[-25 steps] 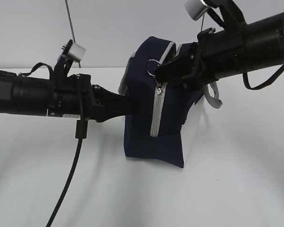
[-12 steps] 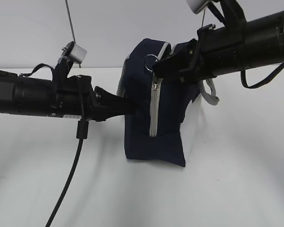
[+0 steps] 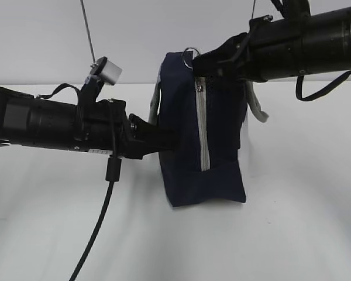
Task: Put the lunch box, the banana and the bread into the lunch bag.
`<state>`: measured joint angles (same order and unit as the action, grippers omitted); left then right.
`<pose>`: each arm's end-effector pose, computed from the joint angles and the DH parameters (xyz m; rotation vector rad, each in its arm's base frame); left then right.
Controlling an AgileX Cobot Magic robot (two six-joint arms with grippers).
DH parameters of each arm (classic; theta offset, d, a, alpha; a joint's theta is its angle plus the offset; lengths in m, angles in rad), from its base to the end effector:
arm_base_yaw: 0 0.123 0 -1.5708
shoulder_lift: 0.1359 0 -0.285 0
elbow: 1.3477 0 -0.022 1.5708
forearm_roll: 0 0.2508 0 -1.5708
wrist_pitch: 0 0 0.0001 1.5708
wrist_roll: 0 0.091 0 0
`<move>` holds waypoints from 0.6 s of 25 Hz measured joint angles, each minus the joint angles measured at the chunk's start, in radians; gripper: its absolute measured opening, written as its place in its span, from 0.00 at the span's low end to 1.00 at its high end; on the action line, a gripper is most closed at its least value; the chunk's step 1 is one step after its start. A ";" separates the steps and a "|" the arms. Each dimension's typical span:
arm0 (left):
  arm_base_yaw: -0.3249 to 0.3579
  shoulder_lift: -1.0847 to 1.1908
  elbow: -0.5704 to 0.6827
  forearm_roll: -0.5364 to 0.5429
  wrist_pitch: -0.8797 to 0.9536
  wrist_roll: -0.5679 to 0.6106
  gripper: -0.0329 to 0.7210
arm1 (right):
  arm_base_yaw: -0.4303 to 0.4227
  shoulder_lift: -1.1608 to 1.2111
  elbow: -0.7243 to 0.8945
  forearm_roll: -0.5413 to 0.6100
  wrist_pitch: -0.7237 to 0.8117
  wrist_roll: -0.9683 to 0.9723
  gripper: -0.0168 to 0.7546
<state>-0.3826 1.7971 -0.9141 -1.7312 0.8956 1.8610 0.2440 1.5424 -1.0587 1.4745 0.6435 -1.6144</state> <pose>0.2893 -0.1921 0.1931 0.9347 1.9183 -1.1482 0.3124 0.1339 0.2968 -0.7910 1.8458 0.7001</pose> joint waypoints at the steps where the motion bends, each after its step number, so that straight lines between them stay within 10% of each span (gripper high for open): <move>1: 0.000 0.000 0.000 0.006 -0.003 -0.005 0.04 | 0.000 0.000 0.000 0.009 -0.005 0.000 0.02; 15: -0.003 0.000 0.000 0.110 -0.003 -0.076 0.04 | -0.011 0.024 -0.107 -0.066 -0.077 -0.002 0.02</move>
<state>-0.3860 1.7971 -0.9141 -1.6213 0.8926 1.7849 0.2330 1.5668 -1.1660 1.4084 0.5669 -1.6163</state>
